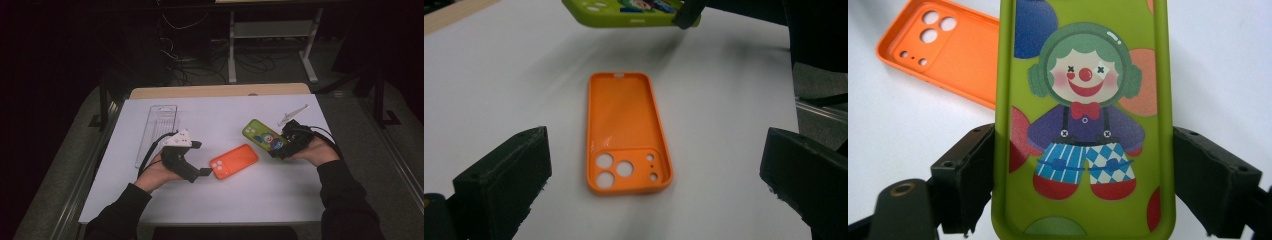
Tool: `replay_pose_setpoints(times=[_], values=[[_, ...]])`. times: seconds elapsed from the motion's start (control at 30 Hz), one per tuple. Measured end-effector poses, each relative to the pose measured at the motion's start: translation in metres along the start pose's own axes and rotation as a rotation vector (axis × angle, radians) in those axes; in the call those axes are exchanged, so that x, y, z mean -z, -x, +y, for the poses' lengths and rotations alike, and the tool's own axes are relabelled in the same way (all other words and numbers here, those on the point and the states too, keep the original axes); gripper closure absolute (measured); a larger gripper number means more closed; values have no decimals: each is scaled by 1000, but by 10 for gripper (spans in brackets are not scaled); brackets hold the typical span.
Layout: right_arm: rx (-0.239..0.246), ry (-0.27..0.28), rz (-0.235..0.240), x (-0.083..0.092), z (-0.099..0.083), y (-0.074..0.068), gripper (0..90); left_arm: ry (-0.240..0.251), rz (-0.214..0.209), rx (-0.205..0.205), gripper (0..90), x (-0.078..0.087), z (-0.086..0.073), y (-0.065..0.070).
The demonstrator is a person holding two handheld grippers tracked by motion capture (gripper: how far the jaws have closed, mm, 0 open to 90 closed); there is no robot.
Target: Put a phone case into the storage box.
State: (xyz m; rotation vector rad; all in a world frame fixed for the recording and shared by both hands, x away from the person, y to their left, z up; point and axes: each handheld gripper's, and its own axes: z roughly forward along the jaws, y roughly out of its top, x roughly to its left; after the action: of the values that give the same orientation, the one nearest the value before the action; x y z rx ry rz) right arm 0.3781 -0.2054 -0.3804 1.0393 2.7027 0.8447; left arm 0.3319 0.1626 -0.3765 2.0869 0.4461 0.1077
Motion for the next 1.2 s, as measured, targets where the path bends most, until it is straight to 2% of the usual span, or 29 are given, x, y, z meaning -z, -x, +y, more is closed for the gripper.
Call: replay_pose_setpoints(times=[0.17,0.23,0.4,0.47,0.5,0.77,0.93,1.2], values=[[50,19,23,0,6,-4,153,14,-4,-16,0,-2,12,-7],[68,17,28,-1,9,-8,153,17,-7,-16,0,-3,15,-9],[111,4,51,-6,11,-16,152,8,-19,-49,0,-8,24,-14],[166,8,41,-9,11,-17,152,11,-18,-58,0,-9,27,-14],[170,2,45,-9,12,-20,153,9,-19,-68,0,-10,28,-15],[238,-15,76,-14,14,-35,152,-29,-56,-120,0,-15,28,-13],[305,-23,90,-18,16,-45,152,-41,-73,-137,0,-16,26,-10],[377,-38,130,-23,19,-57,152,-74,-115,-173,0,-16,27,-6]])
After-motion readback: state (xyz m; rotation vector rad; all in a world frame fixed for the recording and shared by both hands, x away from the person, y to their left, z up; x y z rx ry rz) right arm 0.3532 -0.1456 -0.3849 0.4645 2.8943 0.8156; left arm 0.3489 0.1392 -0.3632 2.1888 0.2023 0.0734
